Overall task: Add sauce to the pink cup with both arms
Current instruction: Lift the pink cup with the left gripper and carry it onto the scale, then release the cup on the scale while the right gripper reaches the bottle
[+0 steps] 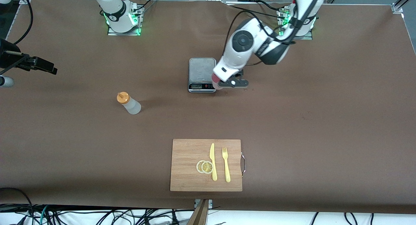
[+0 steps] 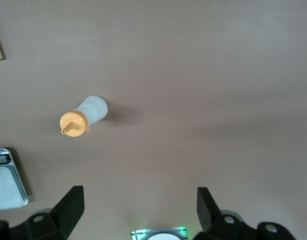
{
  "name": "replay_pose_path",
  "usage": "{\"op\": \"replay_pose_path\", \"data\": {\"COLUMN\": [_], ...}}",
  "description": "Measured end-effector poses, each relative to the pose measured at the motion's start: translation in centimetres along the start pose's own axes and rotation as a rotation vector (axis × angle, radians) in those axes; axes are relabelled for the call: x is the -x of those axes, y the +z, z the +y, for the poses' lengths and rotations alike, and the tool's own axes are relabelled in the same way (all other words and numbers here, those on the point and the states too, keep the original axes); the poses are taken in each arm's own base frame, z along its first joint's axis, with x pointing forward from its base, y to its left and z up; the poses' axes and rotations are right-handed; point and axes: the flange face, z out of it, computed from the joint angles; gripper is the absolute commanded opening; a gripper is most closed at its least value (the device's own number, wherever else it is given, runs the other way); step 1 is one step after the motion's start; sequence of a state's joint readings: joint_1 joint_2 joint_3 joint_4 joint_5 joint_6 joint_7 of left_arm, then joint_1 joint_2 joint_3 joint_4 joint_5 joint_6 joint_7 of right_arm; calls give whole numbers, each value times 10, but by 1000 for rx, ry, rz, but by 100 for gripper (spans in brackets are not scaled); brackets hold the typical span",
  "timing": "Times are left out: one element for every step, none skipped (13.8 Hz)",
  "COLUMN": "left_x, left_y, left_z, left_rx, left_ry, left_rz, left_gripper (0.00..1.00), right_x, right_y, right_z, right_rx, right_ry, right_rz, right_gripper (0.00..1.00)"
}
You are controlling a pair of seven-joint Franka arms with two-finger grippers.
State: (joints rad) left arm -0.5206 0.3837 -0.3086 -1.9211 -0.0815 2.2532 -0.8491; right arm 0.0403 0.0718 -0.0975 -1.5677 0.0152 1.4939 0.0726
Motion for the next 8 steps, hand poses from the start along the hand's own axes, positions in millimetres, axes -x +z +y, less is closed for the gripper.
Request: {"op": "replay_pose_path", "data": {"left_x": [16, 28, 36, 39, 41, 43, 45, 48], "left_y": [12, 23, 30, 30, 30, 31, 31, 31], "left_z": [14, 24, 29, 32, 33, 34, 36, 37], "left_rx": [-1, -5, -11, -10, -10, -11, -10, -10], "left_ry": [-13, -20, -23, -27, -30, -34, -35, -35], "left_rz": [-4, -10, -16, -16, -15, -16, -17, -19], "left_gripper": [0, 0, 0, 0, 0, 0, 0, 0], "right_x": [0, 0, 0, 0, 0, 0, 0, 0], "right_y": [0, 0, 0, 0, 0, 0, 0, 0], "right_z": [0, 0, 0, 0, 0, 0, 0, 0], "right_rx": [0, 0, 0, 0, 0, 0, 0, 0], "right_ry": [0, 0, 0, 0, 0, 0, 0, 0], "right_rz": [1, 1, 2, 2, 2, 3, 3, 3], "right_gripper": [100, 100, 100, 100, 100, 100, 100, 100]}}
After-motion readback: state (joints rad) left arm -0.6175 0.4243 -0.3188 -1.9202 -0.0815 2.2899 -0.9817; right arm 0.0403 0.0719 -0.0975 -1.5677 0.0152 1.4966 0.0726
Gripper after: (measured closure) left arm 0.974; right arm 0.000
